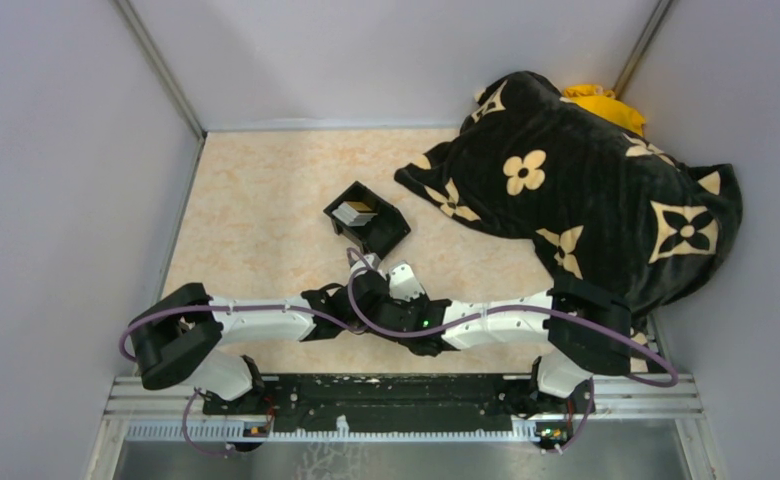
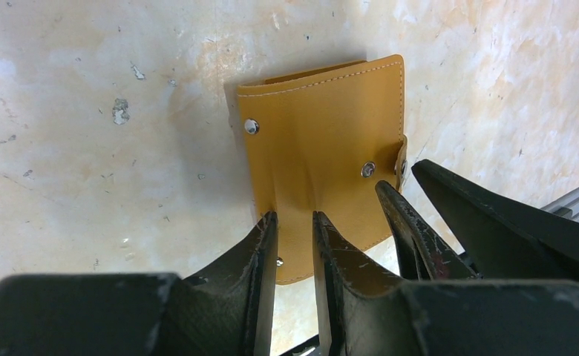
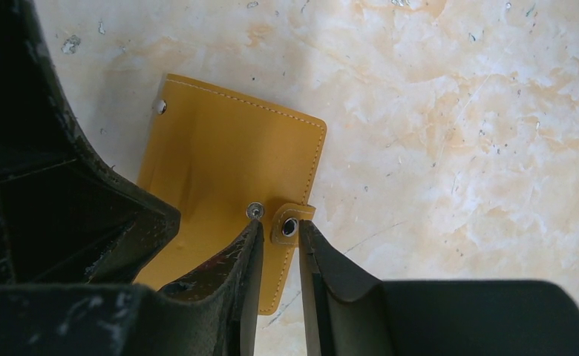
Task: Put the credit cards into the card holder
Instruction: Close the card holder at the center of the board.
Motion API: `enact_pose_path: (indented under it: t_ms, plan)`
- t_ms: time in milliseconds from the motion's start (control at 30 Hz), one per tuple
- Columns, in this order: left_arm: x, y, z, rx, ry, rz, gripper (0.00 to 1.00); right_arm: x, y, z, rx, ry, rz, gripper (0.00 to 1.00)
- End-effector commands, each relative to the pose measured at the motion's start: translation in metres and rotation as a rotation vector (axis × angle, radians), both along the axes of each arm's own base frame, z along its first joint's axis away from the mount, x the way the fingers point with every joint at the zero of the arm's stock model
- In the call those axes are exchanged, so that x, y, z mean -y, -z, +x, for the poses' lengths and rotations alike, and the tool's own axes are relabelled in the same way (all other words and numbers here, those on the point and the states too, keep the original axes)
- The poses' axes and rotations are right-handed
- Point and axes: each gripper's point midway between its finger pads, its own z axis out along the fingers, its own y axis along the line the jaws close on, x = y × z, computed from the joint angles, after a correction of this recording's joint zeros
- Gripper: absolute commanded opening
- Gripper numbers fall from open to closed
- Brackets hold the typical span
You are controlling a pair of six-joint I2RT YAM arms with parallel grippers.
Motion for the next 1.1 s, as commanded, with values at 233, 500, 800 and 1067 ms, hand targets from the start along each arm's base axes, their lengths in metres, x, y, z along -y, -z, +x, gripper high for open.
enact_pose_path:
  t_ms: [233,500,800,1067]
  plan:
    - [-0.003,0.006,-0.007,0.012,0.037,0.037,0.31,-0.014,-0.014,0.018,0.042,0.013,0.048,0.16]
    - [-0.004,0.006,-0.008,0.010,0.037,0.037,0.31,-0.014,-0.019,0.019,0.048,0.020,0.048,0.00]
    - [-0.002,0.008,-0.009,0.008,0.045,0.036,0.31,-0.024,-0.025,0.020,0.044,-0.007,0.080,0.00]
    - [-0.002,0.011,-0.008,0.008,0.046,0.048,0.31,-0.033,-0.031,0.018,0.037,-0.038,0.123,0.00]
